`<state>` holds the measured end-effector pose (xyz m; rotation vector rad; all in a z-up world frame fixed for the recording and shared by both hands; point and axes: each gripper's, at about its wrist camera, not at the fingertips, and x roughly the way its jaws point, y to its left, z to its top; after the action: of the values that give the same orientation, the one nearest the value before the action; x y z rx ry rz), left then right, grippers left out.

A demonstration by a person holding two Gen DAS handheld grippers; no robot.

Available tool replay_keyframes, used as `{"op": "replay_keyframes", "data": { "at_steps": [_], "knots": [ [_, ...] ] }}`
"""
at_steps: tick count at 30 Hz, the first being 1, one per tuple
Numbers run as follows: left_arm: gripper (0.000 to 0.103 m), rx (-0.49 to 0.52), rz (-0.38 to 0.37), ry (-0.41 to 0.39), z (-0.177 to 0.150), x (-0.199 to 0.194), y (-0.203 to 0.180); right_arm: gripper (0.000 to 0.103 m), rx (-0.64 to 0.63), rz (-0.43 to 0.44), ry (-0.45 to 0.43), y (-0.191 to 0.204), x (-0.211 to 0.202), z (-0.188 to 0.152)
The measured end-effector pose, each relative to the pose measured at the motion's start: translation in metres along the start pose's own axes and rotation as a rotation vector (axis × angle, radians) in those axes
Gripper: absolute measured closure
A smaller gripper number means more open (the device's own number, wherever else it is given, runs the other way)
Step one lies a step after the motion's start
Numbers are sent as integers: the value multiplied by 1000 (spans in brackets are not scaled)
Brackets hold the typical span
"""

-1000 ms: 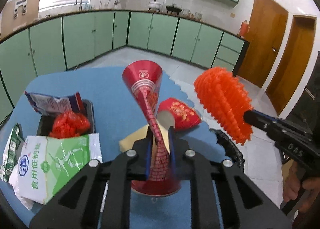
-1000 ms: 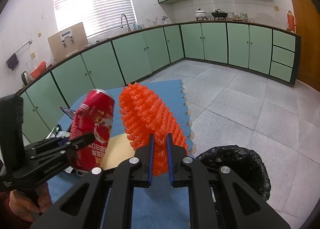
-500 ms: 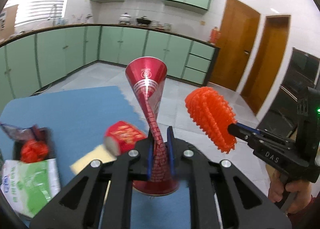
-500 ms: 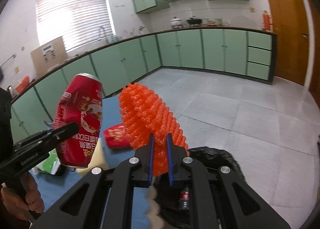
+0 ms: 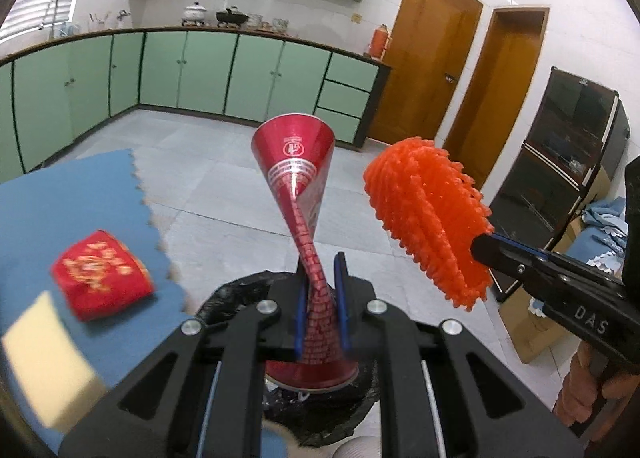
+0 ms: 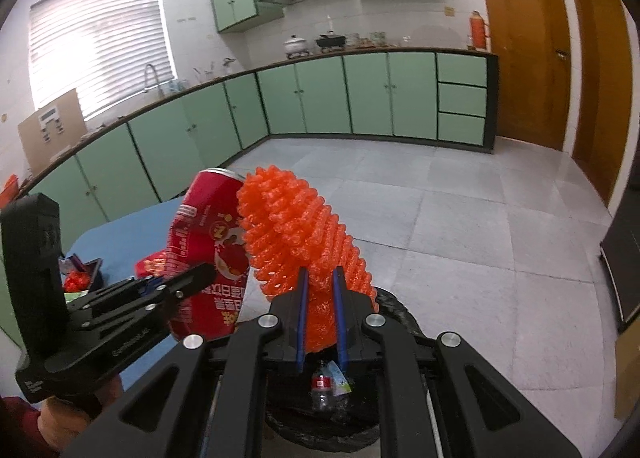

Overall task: Collect trash
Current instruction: 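Carry the can and scrubber over the black bin and open both grippers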

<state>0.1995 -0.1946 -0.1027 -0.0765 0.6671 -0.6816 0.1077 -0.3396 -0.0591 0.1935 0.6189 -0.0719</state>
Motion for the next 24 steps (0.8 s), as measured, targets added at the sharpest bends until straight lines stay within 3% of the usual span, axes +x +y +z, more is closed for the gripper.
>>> {"op": "replay_keyframes", "data": {
  "at_steps": [6,7,8,10,15,20,24],
  "knots": [
    [89,-25,-40,93,-8,40,3,91,34,-33,47,-22,24,-11],
    [82,-26,-40,106,-9,44,4,91,38,-35,51,-27,26,-12],
    [64,-26,-40,116,-9,46,5,91,45,-34,58,-30,29,-15],
    [51,-24,-35,111,-9,47,7,91,53,-36,66,-31,32,-19],
    [51,-18,-20,112,-9,43,10,91,56,-35,84,-33,42,-23],
    [42,-3,43,73,-6,22,20,91,51,-27,102,-31,54,-23],
    [38,-5,123,67,-7,13,33,82,47,-32,109,-26,61,-20]
  ]
}}
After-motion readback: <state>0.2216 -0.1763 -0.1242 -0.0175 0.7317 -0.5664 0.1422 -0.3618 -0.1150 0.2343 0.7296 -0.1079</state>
